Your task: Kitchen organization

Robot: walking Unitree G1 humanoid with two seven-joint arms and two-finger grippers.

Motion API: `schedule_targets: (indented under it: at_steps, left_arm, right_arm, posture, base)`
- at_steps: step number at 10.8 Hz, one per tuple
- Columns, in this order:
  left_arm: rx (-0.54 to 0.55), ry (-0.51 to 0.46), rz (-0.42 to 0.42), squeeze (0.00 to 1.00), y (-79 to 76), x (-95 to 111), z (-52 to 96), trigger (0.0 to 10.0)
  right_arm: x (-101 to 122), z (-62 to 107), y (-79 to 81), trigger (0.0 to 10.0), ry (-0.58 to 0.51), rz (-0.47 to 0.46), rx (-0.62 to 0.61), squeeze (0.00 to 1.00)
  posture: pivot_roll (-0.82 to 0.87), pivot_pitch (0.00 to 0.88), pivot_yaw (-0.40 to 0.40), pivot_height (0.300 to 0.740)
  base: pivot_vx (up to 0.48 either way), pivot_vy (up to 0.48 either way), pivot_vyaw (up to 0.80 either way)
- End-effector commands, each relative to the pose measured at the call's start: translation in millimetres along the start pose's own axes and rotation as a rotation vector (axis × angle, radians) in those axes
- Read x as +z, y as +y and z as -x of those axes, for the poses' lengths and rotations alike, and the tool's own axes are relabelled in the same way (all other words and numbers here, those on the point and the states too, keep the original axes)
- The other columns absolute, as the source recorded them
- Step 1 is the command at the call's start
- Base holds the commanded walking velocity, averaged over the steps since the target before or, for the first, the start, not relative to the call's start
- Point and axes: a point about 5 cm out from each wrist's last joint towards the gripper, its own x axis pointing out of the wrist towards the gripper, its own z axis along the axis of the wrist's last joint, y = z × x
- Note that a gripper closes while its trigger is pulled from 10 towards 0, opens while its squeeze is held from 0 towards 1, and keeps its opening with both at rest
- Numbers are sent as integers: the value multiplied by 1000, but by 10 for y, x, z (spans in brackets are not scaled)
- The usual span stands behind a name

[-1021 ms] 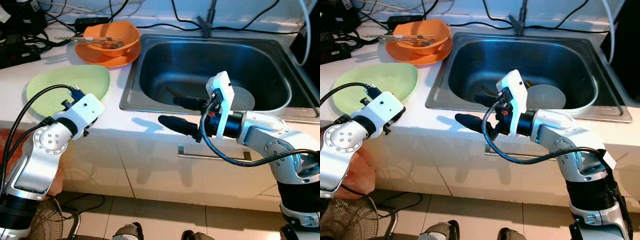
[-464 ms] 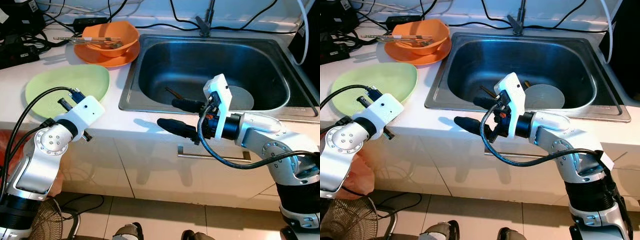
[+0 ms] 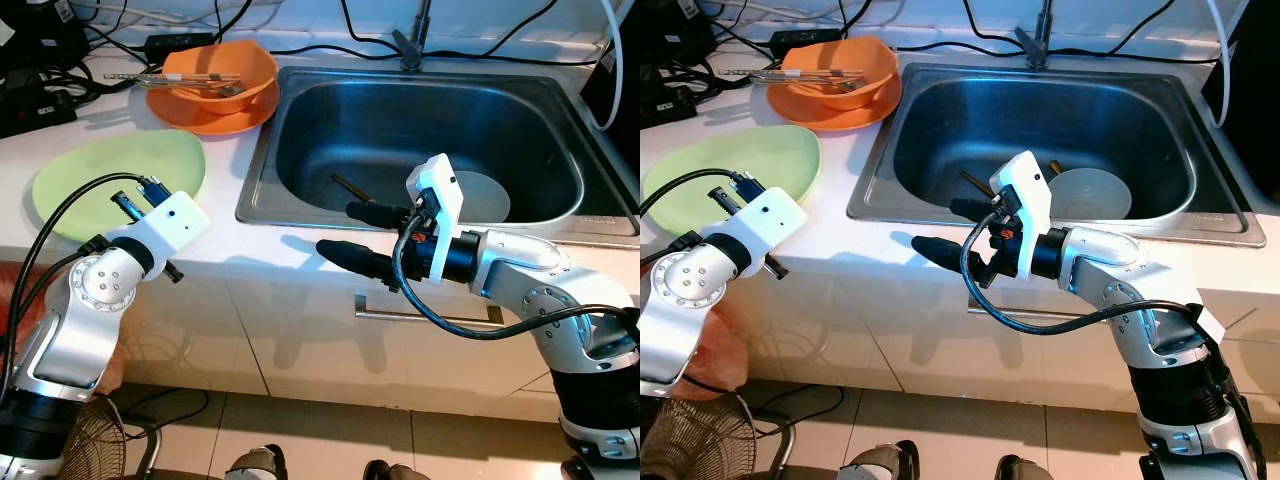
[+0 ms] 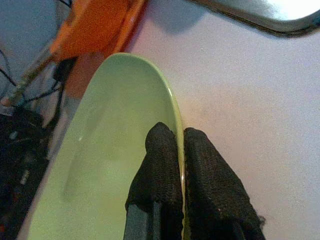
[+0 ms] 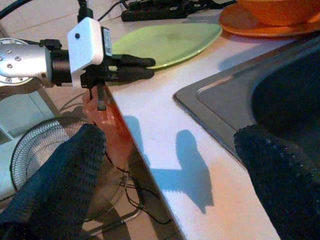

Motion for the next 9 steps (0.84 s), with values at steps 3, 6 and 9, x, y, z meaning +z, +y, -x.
schedule_targets:
  at_steps: [3,6,9]
  left_arm:
    - [106,-151,-50,0,-75,206,-1,0]
    - [183,-314,-107,0,-199,445,48,0]
    - [192,-516,-168,0,-451,685,89,0]
  right_arm:
    - [-28,-12,-70,10000,-13,-21,-46,0]
    - [-24,-26,-223,10000,-41,-76,-139,0]
    - [2,-31,-345,10000,-76,-125,-213,0]
  posture:
    - [110,140,22,740]
    - [112,137,18,740]
    - [103,135,16,740]
  base:
    - [0,0,0]
    - [0,0,0]
    - [0,0,0]
